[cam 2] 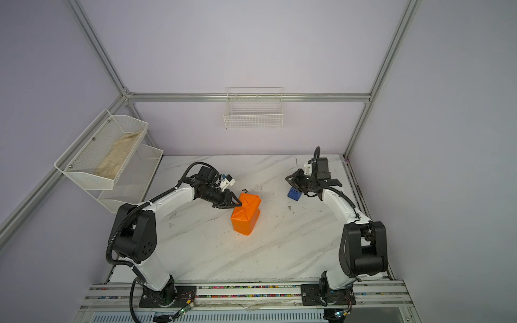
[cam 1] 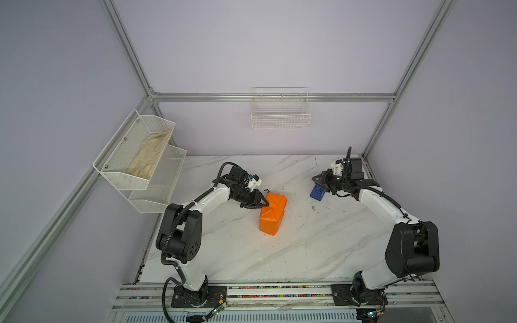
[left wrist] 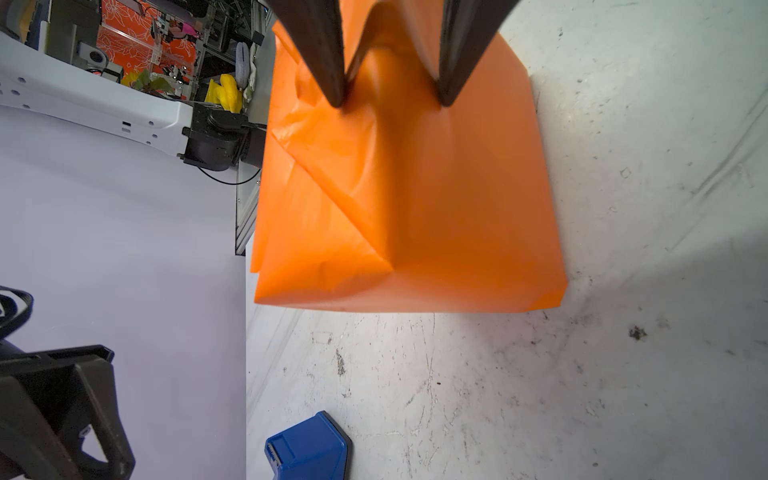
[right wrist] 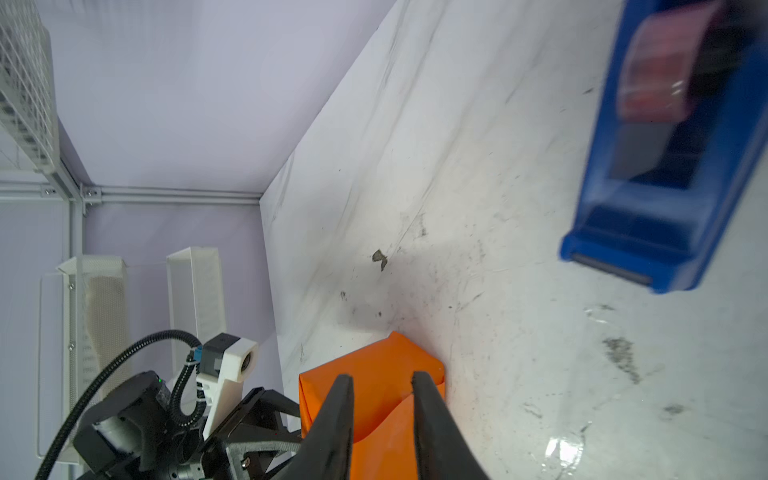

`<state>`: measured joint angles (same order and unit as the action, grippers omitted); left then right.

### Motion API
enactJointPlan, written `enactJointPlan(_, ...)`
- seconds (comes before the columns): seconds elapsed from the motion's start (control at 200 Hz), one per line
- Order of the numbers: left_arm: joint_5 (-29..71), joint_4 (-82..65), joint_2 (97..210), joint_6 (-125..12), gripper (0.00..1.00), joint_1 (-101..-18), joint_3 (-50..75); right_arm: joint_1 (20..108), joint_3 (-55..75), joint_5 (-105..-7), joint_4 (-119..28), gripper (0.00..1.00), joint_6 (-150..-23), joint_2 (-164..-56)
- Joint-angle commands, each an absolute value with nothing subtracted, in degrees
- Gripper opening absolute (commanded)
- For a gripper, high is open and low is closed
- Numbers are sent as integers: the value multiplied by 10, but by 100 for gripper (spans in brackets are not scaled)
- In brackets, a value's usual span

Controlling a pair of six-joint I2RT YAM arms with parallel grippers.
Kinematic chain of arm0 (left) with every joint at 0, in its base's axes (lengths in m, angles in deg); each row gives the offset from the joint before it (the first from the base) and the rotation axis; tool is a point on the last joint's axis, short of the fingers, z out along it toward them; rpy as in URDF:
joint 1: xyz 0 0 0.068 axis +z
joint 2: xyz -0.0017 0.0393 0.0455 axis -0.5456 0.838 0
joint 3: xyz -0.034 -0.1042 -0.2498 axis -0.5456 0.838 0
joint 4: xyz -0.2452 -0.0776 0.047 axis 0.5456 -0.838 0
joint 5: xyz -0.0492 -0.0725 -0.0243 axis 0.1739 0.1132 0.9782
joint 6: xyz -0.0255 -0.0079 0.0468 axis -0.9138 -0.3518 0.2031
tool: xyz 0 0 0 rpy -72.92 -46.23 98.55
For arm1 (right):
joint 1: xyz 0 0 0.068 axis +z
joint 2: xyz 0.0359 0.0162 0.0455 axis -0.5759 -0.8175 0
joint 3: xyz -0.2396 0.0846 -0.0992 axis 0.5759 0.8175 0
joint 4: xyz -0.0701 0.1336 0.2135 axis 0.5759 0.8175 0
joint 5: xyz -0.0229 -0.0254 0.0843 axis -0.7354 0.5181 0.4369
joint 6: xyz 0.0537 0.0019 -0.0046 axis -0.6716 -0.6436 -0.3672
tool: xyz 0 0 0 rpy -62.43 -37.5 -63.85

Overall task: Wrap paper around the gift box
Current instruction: 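Move the right gripper to the blue tape dispenser while the left holds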

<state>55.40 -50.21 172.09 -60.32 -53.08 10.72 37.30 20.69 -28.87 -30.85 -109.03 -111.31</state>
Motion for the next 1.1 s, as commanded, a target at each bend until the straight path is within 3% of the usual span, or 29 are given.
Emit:
enactJointPlan(0.0,521,-520,1747,-586,36,-541,137,315,236,-209,-350,29,-1065,-1149)
enactJointPlan(0.32,525,-523,1743,-584,36,-541,140,281,246,-118,-548,34,-1154,-1302)
enactJointPlan(0.525,523,-527,1740,-583,36,-540,140,283,247,-103,-596,35,-1179,-1350)
enactJointPlan(0.67,522,-528,1738,-583,36,-541,141,286,251,-93,-634,28,-1203,-1373)
enactJointPlan(0.92,524,-529,1736,-583,36,-540,148,286,251,-93,-633,0,-1211,-1372)
enactJointPlan(1.095,523,-529,1735,-584,36,-541,151,293,246,-107,-582,0,-1204,-1314)
